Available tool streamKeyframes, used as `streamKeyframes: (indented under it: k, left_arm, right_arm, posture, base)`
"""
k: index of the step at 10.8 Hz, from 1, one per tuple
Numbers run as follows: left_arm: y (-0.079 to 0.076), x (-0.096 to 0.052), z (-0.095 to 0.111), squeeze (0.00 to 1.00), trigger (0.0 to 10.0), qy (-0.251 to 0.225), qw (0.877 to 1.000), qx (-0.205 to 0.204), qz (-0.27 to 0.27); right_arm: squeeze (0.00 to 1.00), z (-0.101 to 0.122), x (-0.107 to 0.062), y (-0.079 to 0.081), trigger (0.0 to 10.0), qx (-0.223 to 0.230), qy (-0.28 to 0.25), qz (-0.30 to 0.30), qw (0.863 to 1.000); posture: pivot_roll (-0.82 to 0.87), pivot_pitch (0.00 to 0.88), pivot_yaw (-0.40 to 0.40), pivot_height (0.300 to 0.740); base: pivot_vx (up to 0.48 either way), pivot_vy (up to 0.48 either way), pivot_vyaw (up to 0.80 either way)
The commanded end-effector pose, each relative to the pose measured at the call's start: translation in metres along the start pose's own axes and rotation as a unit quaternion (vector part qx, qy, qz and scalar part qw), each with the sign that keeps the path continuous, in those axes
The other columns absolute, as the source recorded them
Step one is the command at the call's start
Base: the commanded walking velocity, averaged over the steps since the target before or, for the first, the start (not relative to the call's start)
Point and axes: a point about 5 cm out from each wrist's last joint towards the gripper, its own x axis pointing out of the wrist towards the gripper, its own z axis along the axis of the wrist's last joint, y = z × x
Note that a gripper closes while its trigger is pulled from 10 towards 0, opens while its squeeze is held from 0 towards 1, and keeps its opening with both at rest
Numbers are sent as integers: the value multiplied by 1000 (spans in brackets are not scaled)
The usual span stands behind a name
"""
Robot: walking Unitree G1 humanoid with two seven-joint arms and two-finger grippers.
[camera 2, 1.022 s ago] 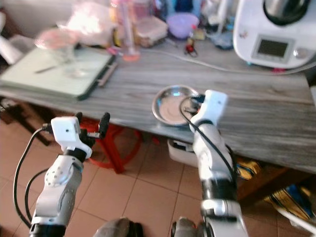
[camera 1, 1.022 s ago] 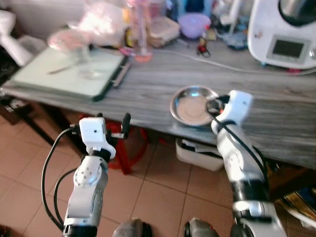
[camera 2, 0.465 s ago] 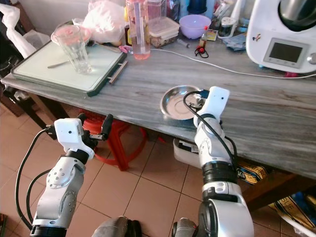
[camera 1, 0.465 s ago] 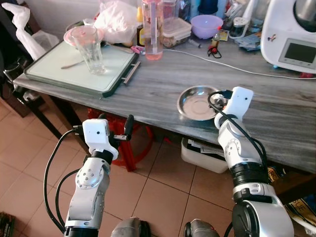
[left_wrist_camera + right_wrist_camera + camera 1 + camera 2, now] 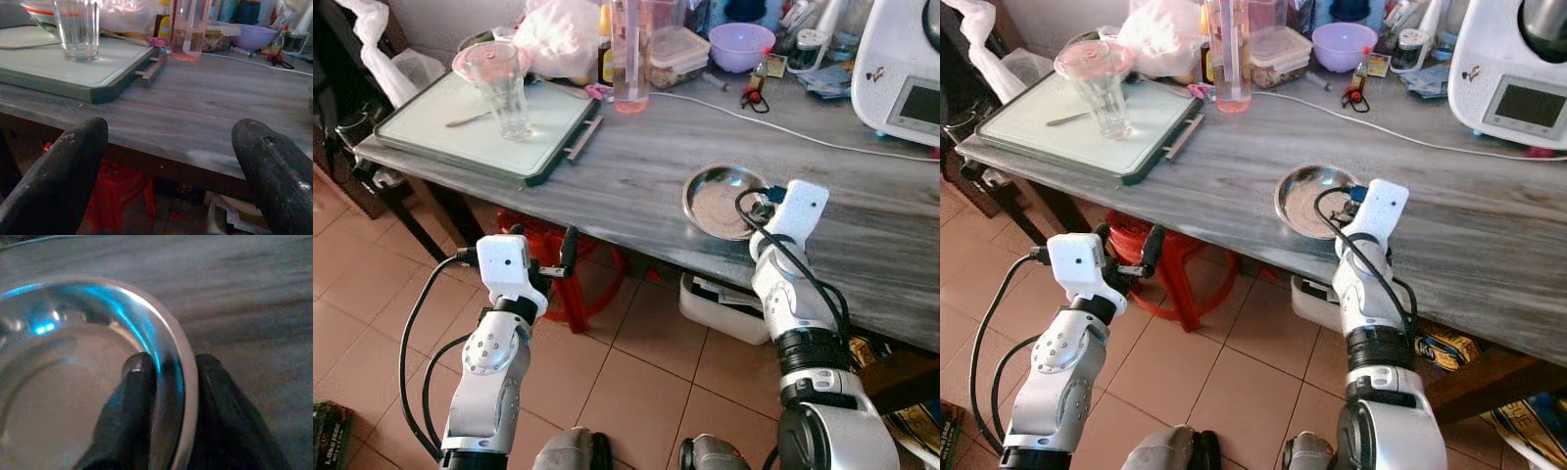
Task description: Setting the table
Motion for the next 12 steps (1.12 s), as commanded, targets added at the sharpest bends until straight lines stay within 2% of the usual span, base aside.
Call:
streamKeyframes:
  k: [1,3,5,6,8,9,11,12]
  left_arm:
    - [1,0,3,0,10000,-2,1000,4,1]
    - [2,0,4,0,10000,-2,1000,6,4]
    - [5,0,3,0,10000,1,1000,11,12]
    - [6,1,6,0,10000,-6,1000,18,11]
    - [12,1,8,0,10000,-6,999,22,23]
    - [16,-4,10,0,10000,-4,998,35,43]
    - [16,-16,-4,0,10000,20,997,45,66]
    - [12,-15,-6,0,10000,23,997,39,61]
  right_arm:
    - [1000,2,0,0,10000,1,0,-1,1000]
    - [1000,29,-9,17,10000,-10,-90,54,994]
    - [1000,39,-14,25,10000,-7,-123,68,990]
    - [1000,38,-22,30,10000,-10,-133,91,987]
    - [1000,31,-29,29,10000,-25,-134,97,986]
    - [1000,29,-42,30,10000,-65,-156,128,977]
    - [1000,15,-56,21,10000,-85,-163,130,974]
    - [1000,11,-57,19,10000,-93,-164,139,972]
  posture:
    - [47,110,85,740]
    - [43,110,85,740]
    - [43,109,85,740]
    - [48,109,80,740]
    - [46,114,77,740]
    - [35,137,81,740]
    - [40,134,63,740]
    - [37,112,51,740]
  base:
    - [0,0,0]
    - [0,0,0]
    - [0,0,0]
    - [0,0,0]
    - [0,0,0]
    - [0,0,0]
    - [0,0,0]
    - [0,0,0]
